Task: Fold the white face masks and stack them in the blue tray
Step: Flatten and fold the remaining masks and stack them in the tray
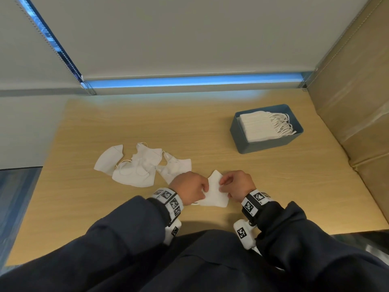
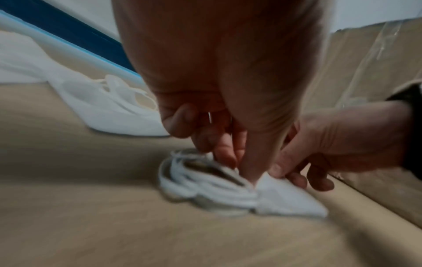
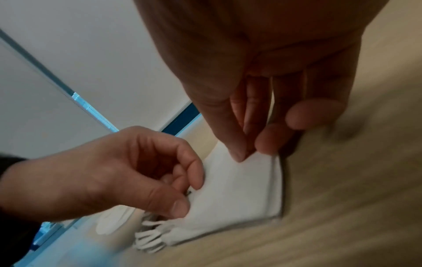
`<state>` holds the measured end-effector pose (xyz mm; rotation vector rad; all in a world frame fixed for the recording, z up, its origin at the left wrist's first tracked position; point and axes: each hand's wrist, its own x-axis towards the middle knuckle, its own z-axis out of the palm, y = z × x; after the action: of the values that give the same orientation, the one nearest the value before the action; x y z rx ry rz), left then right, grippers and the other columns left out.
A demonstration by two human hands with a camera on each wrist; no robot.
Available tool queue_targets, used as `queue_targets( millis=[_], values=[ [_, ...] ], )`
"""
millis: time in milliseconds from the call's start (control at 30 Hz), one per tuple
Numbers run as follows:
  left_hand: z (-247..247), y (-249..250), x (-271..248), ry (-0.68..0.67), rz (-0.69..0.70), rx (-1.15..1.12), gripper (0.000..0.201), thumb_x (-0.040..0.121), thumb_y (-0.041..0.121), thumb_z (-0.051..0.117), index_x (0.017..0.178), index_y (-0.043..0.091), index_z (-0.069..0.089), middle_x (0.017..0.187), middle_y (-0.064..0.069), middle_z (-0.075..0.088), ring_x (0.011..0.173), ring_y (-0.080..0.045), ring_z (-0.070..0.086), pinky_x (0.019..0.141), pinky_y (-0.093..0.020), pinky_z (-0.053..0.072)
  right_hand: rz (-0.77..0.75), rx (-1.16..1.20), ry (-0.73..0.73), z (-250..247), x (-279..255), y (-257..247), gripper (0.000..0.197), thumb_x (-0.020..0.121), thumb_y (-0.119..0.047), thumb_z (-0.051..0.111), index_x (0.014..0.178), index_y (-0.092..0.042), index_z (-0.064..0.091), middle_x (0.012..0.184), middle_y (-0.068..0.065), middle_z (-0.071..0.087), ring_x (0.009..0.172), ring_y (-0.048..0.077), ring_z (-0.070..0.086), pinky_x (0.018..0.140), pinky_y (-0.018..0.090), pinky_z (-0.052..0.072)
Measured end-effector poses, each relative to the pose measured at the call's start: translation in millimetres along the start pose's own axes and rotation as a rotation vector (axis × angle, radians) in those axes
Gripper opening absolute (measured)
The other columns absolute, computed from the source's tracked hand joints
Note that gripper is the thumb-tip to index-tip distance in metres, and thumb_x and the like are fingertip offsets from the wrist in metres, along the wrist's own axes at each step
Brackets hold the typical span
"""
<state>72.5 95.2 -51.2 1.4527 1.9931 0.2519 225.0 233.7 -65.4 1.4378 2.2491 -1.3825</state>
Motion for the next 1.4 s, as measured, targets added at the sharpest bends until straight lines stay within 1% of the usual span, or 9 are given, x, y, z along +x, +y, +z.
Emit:
queue_targets(
  millis=[133,333,567,700,800,1000,1100,1233,1400],
  values=[
    [-4,-7,5,-0.014,-0.002,0.012,0.016,0.085,0.029,0.071,0.101,0.031,0.072,0.091,0.012,0.066,0.09,-0.014,0.065,0.076,-0.029,0.049,-0.017,-0.119,-0.021,1,3,-10,0.018,0.076,-0.01,0.079,0.07,-0.026,0.073,0.08,-0.003,0.073,0.07,0.019,0.069,0.076,0.04,0.062],
    [-41,-65,-29,0.362,-0.171,-0.332,0.005,0.087,0.033,0.074,0.085,0.028,0.073,0.079,0.008,0.069,0.077,-0.011,0.065,0.072,-0.03,0.053,-0.168,-0.075,-0.007,8,2,-67,0.007,0.086,-0.01,0.067,0.083,-0.014,0.072,0.078,0.013,0.074,0.063,0.028,0.071,0.049,0.039,0.06],
    [-44,-161,-103,0.511,-0.433,-0.193,0.019,0.082,0.019,0.072,0.088,0.032,0.061,0.087,0.012,0.065,0.08,-0.015,0.065,0.073,-0.032,0.053,-0.164,-0.624,-0.082,51,38,-132,0.045,0.087,-0.039,0.072,0.121,-0.012,0.061,0.117,0.008,0.065,0.099,0.027,0.064,0.076,0.033,0.051],
    [-38,-187,-122,0.627,-0.563,-0.174,0.035,0.084,0.04,0.075,0.113,0.031,0.057,0.105,0.009,0.056,0.086,-0.018,0.06,0.077,-0.035,0.051,-0.176,-0.816,-0.069,73,47,-141,0.054,0.081,-0.035,0.079,0.125,-0.014,0.057,0.121,0.006,0.056,0.108,0.028,0.063,0.077,0.036,0.05],
    [-34,-191,-123,0.527,-0.674,-0.186,0.031,0.082,0.051,0.074,0.101,0.032,0.06,0.094,0.011,0.063,0.087,-0.017,0.062,0.077,-0.033,0.051,-0.201,-0.842,-0.093,77,47,-147,0.036,0.084,-0.022,0.073,0.118,-0.013,0.065,0.122,0.008,0.053,0.108,0.03,0.06,0.085,0.037,0.055],
    [-37,-196,-126,0.578,-0.62,-0.369,0.011,0.088,0.034,0.074,0.086,0.029,0.065,0.086,0.008,0.066,0.088,-0.02,0.065,0.075,-0.028,0.044,-0.236,-0.195,-0.209,43,28,-156,0.021,0.079,-0.003,0.079,0.086,-0.018,0.065,0.09,0.006,0.069,0.084,0.024,0.067,0.063,0.034,0.057],
    [-50,-203,-137,0.699,-0.603,-0.607,0.015,0.082,0.028,0.081,0.091,0.019,0.072,0.09,0.003,0.073,0.086,-0.019,0.067,0.084,-0.032,0.053,-0.256,0.035,-0.167,17,9,-166,0.01,0.081,-0.005,0.08,0.086,-0.01,0.074,0.089,0.011,0.075,0.081,0.022,0.069,0.074,0.039,0.058],
    [-75,-202,-163,0.813,-0.572,-1.057,0.01,0.082,0.005,0.08,0.087,0.01,0.072,0.087,-0.016,0.076,0.08,-0.034,0.074,0.07,-0.041,0.062,-0.178,0.31,-0.086,2,0,-171,0.019,0.081,-0.015,0.083,0.096,-0.004,0.079,0.097,0.017,0.077,0.089,0.033,0.07,0.081,0.046,0.058],
    [-116,-182,-188,0.866,-0.486,-0.837,0.041,0.084,0.001,0.075,0.114,0.025,0.06,0.08,-0.011,0.072,0.066,-0.024,0.073,0.062,-0.036,0.061,-0.033,0.537,-0.09,28,-8,-180,0.024,0.085,-0.016,0.08,0.105,-0.005,0.075,0.104,0.018,0.075,0.09,0.035,0.07,0.069,0.042,0.059]
  ],
)
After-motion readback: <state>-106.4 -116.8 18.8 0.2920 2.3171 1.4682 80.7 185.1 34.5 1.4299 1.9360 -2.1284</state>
